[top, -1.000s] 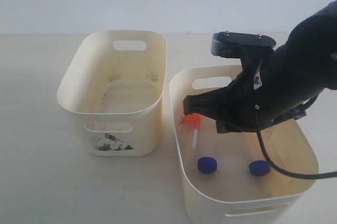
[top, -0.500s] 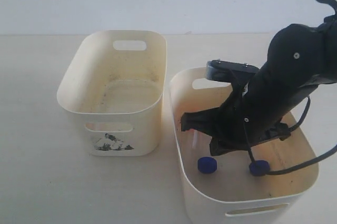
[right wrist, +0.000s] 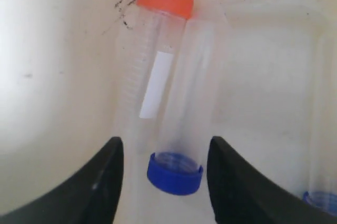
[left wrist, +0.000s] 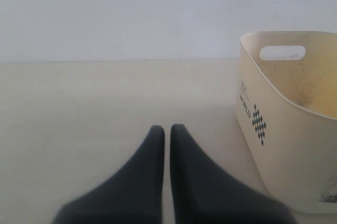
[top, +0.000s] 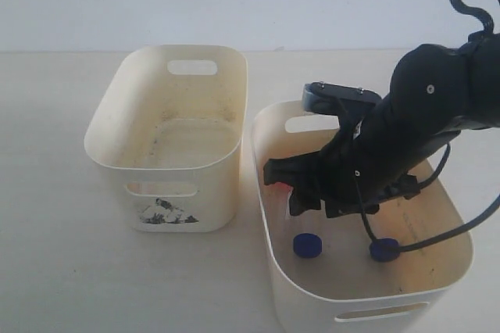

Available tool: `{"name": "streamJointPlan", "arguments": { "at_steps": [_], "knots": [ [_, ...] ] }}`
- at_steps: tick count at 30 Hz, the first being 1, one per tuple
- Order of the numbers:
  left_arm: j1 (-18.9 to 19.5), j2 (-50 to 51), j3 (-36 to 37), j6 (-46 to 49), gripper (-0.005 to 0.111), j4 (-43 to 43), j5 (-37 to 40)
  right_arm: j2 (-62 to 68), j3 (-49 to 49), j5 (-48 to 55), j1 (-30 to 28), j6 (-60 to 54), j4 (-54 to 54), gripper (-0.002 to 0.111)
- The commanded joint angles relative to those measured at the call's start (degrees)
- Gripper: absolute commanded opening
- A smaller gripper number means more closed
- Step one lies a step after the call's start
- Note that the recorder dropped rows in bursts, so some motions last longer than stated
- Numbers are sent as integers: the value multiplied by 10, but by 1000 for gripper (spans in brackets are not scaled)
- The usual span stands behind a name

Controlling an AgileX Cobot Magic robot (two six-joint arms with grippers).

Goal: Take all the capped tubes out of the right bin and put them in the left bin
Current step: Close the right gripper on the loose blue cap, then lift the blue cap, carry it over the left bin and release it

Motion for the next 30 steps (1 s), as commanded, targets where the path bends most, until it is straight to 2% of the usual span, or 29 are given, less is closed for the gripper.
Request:
{"name": "streamJointPlan", "arguments": {
  "at_steps": [1,18,20,24,30],
  "knots": [
    [1,-2,-2,-5,4,0,-1,1,-4,-7,-3,-7,-22,47],
    [1,-2,-2,-5,4,0,-1,95,-4,-41,-3,16,-25,44],
    [1,-2,-2,-5,4,0,-1,98,-4,-42,-3,16,-25,36],
    [1,-2,-2,-5,4,0,-1,94,-4,-40,-3,17,-25,-1],
    [1,-2,-2,-5,4,0,-1,28,-21,16,-3,5,-25,0]
  ]
}}
